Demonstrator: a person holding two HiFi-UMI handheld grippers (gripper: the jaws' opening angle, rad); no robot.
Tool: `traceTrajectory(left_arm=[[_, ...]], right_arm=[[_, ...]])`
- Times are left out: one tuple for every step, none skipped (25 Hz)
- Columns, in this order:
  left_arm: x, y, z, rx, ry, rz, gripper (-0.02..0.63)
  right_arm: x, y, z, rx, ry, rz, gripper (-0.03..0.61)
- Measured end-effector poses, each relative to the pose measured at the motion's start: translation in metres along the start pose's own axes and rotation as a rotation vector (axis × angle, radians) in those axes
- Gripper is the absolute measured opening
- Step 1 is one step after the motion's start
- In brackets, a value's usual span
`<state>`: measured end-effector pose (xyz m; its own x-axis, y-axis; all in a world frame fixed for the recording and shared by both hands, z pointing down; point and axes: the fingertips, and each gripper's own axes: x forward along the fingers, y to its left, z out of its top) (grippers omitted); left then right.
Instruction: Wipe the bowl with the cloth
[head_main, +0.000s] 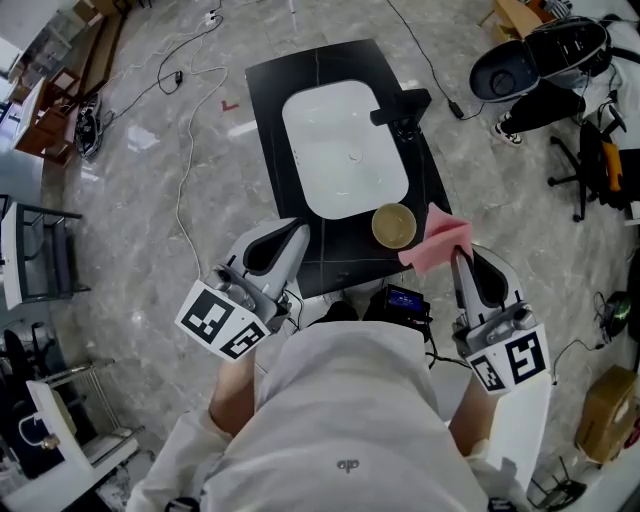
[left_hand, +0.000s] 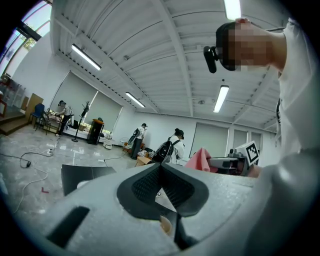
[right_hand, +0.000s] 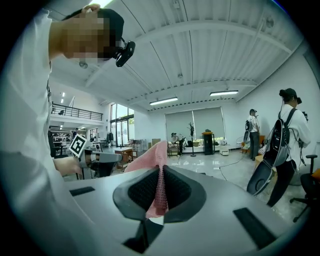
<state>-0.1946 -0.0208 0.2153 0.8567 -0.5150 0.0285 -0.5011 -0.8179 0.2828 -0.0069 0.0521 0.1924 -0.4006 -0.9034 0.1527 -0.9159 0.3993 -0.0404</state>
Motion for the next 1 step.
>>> traceTrajectory(left_arm=[[0.0009,-0.0005,-0.0005,0.000,0.002,0.000,0.012]], right_arm=[[-0.0004,-0.0008,0.0001,-0.001,0.000,-0.001,0.015]])
